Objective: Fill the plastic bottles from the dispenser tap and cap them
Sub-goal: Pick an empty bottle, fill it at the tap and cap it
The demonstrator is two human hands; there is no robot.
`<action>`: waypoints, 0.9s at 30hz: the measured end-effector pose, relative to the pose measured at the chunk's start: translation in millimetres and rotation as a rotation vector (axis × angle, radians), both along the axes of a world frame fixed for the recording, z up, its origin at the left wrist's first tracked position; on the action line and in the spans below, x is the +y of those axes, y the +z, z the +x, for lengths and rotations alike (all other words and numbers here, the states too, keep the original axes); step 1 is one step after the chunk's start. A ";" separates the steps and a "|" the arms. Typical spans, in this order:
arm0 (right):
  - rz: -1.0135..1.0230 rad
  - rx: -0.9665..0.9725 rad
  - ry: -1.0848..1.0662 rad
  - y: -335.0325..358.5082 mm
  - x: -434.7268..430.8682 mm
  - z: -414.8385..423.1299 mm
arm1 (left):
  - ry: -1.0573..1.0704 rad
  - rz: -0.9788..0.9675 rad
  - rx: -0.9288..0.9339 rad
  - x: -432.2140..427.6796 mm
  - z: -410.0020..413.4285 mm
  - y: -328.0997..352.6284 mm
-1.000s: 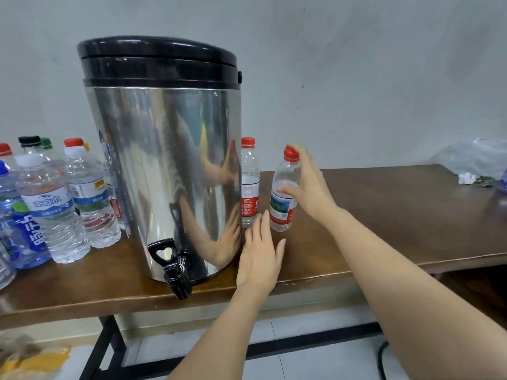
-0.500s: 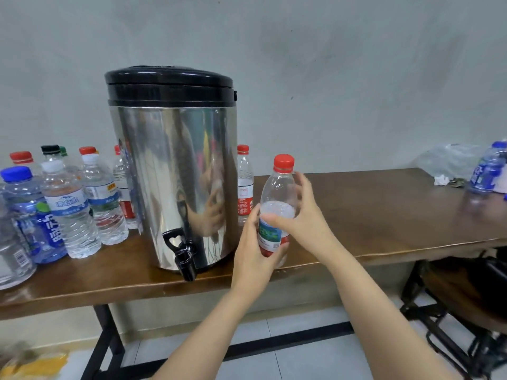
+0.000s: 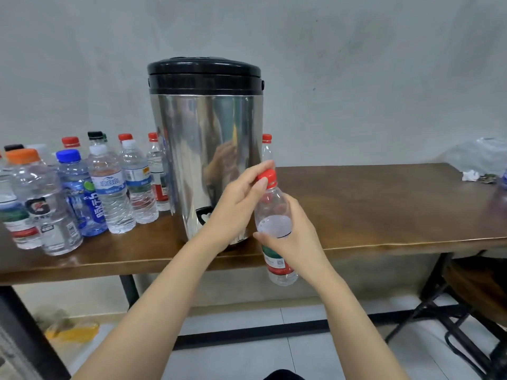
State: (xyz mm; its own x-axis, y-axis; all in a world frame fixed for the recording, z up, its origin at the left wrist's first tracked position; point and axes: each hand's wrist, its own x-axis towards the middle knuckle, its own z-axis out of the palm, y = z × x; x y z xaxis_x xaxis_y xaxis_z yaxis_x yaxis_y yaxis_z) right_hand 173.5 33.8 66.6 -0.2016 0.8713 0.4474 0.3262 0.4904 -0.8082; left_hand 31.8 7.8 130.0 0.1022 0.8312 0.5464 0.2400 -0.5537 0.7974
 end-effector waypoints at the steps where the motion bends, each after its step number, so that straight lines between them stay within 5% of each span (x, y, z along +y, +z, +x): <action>1: -0.010 0.005 0.018 -2.7 -3.4 -2.6 | -0.018 -0.023 -0.016 -1.8 -5.0 -0.3; 8: 0.052 -0.008 -0.089 -26.7 -25.3 -23.4 | 0.182 -0.081 -0.288 -13.2 -14.1 -12.2; 11: 0.033 -0.009 -0.126 -38.5 -31.2 -35.2 | 0.336 -0.028 -0.163 -13.7 -18.6 -20.2; 16: -0.035 0.033 -0.099 -49.1 -34.9 -45.5 | 0.084 -0.082 -0.059 -21.7 -29.7 -28.5; 27: 0.009 -0.088 -0.236 -63.7 -47.7 -71.8 | 0.370 0.018 -0.523 -25.0 -59.7 -29.4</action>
